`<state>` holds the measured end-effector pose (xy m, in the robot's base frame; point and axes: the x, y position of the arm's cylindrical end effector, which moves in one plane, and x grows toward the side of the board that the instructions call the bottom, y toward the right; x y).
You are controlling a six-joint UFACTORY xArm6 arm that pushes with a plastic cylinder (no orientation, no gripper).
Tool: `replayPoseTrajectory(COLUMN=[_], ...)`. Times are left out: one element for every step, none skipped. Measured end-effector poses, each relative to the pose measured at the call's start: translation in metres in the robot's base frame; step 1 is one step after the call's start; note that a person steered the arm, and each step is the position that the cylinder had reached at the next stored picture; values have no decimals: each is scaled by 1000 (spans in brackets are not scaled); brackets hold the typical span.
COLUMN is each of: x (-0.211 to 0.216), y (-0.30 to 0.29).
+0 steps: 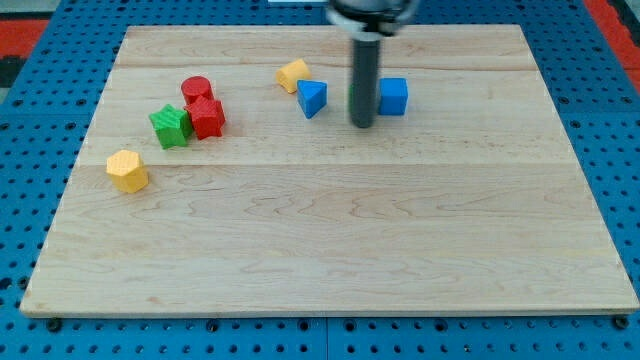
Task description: Move the green circle and blue cube into the blue triangle
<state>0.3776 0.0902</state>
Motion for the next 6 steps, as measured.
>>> replayPoseTrajectory(x=[-1, -42, -34, 6, 6, -21], y=[95, 105, 5, -109, -89, -17])
